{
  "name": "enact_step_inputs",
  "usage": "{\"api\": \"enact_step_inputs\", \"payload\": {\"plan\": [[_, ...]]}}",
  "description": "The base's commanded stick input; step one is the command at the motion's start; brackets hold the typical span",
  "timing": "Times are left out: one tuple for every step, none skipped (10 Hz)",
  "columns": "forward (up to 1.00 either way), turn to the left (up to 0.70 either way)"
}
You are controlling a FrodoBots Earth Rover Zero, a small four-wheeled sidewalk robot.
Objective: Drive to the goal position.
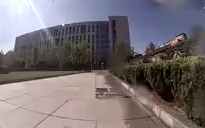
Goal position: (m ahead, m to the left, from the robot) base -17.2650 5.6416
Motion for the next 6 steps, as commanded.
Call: {"api": "enact_step_inputs", "payload": {"plan": [[0.06,0.00],[0.06,0.00],[0.06,0.00],[0.06,0.00],[0.06,0.00],[0.06,0.00]]}}
